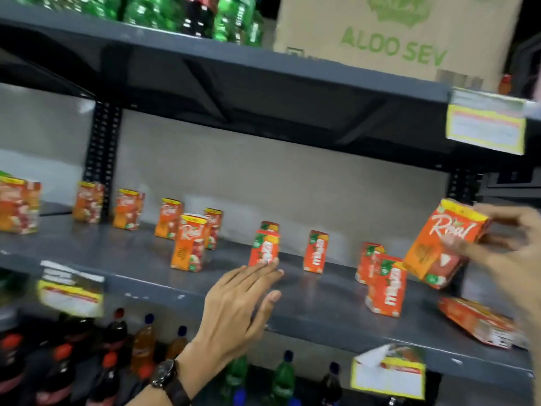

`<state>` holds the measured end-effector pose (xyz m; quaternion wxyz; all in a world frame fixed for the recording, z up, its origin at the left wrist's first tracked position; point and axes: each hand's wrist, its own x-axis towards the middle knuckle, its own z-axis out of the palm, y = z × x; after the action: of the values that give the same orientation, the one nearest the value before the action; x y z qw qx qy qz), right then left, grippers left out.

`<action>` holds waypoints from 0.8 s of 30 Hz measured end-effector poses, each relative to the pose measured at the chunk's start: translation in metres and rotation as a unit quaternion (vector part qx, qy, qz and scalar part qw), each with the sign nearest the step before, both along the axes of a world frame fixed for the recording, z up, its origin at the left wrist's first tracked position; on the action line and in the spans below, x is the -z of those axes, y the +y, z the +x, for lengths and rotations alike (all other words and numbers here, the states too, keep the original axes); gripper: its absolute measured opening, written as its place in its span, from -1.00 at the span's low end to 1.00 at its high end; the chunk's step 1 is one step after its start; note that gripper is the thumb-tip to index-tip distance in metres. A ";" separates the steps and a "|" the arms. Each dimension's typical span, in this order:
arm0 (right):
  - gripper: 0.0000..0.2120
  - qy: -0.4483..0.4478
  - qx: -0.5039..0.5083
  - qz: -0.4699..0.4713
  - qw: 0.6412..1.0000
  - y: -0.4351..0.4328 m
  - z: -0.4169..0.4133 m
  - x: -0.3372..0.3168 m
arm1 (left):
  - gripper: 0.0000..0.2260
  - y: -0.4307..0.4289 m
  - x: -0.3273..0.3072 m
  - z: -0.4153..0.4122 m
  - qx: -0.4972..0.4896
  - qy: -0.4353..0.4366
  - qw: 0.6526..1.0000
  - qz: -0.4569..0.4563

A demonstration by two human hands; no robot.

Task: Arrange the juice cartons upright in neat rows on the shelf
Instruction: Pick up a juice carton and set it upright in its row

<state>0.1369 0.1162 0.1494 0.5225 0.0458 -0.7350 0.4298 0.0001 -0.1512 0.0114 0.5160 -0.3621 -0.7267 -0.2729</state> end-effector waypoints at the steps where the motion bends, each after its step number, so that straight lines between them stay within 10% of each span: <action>1: -0.46 0.002 -0.038 0.005 0.999 -0.022 -0.005 -0.006 | -0.63 -0.022 -0.001 -0.004 -0.017 0.006 1.000 0.017; 11: -0.54 0.002 -0.235 0.105 0.966 -0.297 -0.172 -0.017 | -0.51 -0.250 0.029 -0.065 -0.241 -0.072 0.942 0.220; 24: -0.49 -0.198 -0.199 0.204 0.938 -0.436 -0.308 0.048 | -0.50 -0.295 0.058 -0.115 -0.284 -0.130 0.935 0.165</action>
<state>-0.1716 -0.3195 0.1011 0.2494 0.2108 -0.8712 0.3666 -0.1145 -0.4464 -0.0462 0.5254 -0.0115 -0.8047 -0.2762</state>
